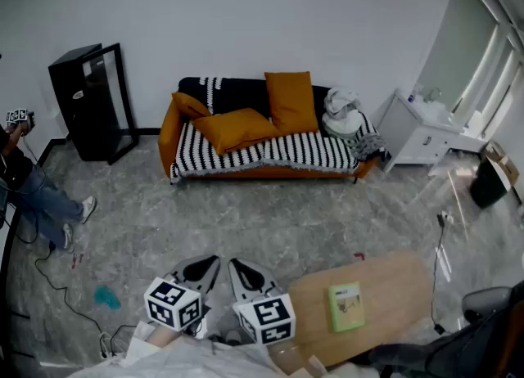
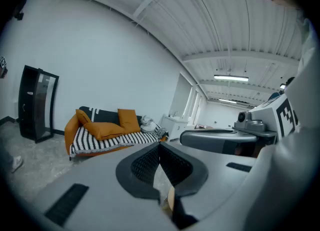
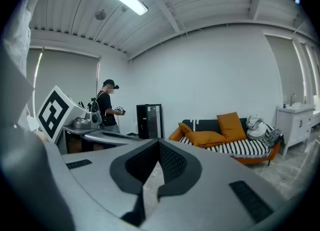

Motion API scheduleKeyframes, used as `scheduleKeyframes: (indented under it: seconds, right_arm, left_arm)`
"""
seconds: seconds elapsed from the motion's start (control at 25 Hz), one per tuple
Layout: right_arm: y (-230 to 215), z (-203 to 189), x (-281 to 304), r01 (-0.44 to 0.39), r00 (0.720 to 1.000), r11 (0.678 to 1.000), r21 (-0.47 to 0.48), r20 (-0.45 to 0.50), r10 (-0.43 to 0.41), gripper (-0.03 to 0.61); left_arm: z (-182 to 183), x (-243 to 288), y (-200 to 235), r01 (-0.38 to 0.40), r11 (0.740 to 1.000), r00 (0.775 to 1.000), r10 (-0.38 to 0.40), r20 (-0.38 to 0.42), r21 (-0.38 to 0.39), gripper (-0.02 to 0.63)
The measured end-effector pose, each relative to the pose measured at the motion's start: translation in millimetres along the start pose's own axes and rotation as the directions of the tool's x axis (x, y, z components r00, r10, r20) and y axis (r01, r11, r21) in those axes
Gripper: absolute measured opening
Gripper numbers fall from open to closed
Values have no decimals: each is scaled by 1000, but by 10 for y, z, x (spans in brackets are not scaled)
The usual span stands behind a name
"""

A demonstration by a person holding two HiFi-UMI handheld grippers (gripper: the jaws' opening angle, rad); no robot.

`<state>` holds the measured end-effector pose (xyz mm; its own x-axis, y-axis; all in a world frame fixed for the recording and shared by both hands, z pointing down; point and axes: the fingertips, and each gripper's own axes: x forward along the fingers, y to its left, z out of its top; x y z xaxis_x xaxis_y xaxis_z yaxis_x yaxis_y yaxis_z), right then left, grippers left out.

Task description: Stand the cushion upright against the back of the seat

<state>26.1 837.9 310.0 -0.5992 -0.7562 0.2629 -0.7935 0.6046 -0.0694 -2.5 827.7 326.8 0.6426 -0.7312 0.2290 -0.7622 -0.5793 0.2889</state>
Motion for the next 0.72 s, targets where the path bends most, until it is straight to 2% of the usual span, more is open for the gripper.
scheduleKeyframes:
  seconds: [0.48, 0.72]
  right_arm:
    - [-67, -106, -52, 13, 1000, 999, 42, -4, -13, 12]
    - [-127, -120, -89, 14, 998, 989, 149, 52, -22, 12]
  left_arm:
    - [-89, 21, -67, 26, 999, 999, -27, -24, -25, 6]
    - [-172, 52, -162, 34, 999, 998, -35, -44, -7, 6]
